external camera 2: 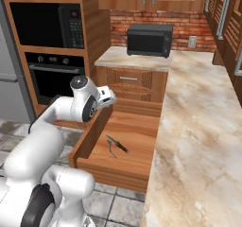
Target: Pick up the metallic utensils from the counter and place them in the open drawer. Make sure not to pick up any wooden utensils.
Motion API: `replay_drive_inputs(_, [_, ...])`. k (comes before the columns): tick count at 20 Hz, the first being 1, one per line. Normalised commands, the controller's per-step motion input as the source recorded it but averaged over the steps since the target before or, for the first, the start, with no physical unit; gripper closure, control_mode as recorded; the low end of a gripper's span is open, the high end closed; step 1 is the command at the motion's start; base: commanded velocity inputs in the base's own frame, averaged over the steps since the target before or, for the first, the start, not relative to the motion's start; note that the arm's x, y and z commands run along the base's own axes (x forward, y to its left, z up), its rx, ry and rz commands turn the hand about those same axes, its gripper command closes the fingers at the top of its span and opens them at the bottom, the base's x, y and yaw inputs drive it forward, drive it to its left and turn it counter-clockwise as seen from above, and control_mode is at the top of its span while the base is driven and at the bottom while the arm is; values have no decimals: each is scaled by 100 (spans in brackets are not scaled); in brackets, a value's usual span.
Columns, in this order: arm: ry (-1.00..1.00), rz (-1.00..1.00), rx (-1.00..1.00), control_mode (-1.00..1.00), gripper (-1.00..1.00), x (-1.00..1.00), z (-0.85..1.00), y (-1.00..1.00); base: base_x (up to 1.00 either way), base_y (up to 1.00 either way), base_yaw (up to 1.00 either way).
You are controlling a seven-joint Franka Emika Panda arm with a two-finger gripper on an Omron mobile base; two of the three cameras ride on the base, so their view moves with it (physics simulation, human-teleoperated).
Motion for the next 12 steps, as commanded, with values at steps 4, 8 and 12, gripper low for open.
replay_drive_inputs(4, [-12,-33,1,-100,-100,-54,12,15,0,0,0])
replay_drive_inputs(8, [-1,-33,23,-100,-100,-53,0,4,0,0,0])
replay_drive_inputs(12, [0,-13,43,-100,-100,-62,0,6,0,0,0])
